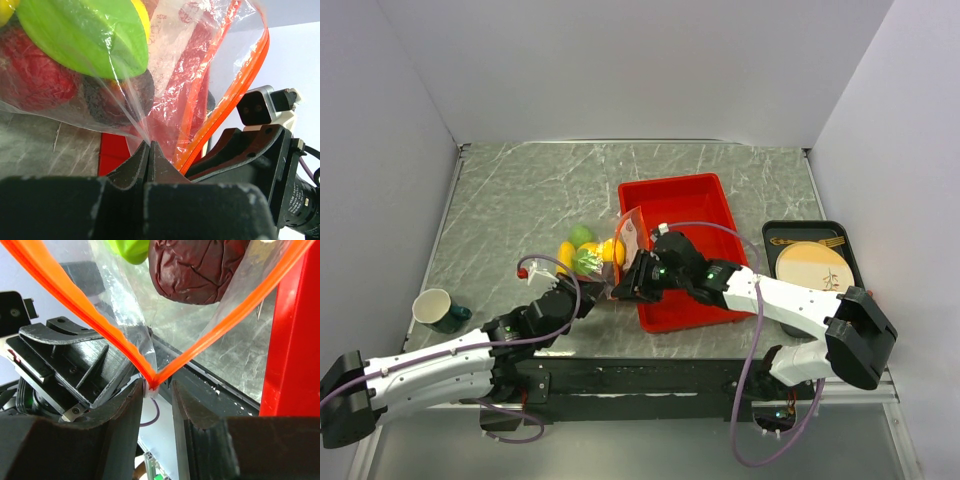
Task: Place the food in the zip-top bag and seal the zipper
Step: Zip the zipper food storage bag at the center of the board.
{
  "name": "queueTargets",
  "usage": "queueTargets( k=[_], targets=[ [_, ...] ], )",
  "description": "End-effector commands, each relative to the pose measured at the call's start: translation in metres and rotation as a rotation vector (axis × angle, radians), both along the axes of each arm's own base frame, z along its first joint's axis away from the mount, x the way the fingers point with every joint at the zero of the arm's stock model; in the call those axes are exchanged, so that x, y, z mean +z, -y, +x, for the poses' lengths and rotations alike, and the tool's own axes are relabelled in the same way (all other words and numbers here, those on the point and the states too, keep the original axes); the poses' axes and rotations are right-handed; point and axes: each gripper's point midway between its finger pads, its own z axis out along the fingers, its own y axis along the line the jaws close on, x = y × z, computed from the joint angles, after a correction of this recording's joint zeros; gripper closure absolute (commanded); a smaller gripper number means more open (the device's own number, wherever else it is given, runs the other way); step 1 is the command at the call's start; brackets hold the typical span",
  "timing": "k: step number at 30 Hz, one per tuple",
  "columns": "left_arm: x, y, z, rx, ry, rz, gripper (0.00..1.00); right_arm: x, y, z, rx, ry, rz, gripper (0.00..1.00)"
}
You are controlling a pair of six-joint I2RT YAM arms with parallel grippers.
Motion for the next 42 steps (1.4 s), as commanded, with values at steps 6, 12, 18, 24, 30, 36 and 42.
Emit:
queueTargets(
  k=[6, 12, 18, 24, 30, 36, 42],
  targets=[
    [0.012, 0.009, 0.000, -0.027, 0.026, -0.042, 0.99, 0.017, -0.003, 0.014, -0.025, 0.068, 0.046, 0.63],
    [0.016, 0.009, 0.000, -0.021, 0.030, -0.056, 0.99, 0.017, 0.000, 0.017, -0.039, 0.072, 0.039, 0.69],
    [0.015, 0.009, 0.000, -0.019, 0.025, -0.055, 0.99, 0.013, -0.002, 0.014, -0.023, 0.048, 0.046, 0.70],
    [0.014, 0.009, 0.001, -0.017, 0.024, -0.055, 0.99, 0.015, -0.001, 0.012, -0.016, 0.049, 0.043, 0.66],
    [0.014, 0.008, 0.002, -0.010, 0.025, -0.051, 0.99, 0.012, -0.002, 0.010, -0.007, 0.038, 0.044, 0.66],
    [0.016, 0.007, 0.002, -0.010, 0.028, -0.059, 0.99, 0.008, -0.004, 0.008, 0.004, 0.022, 0.036, 0.67],
    [0.015, 0.008, 0.001, -0.012, 0.024, -0.057, 0.99, 0.006, -0.006, 0.006, 0.019, 0.009, 0.042, 0.64]
  ],
)
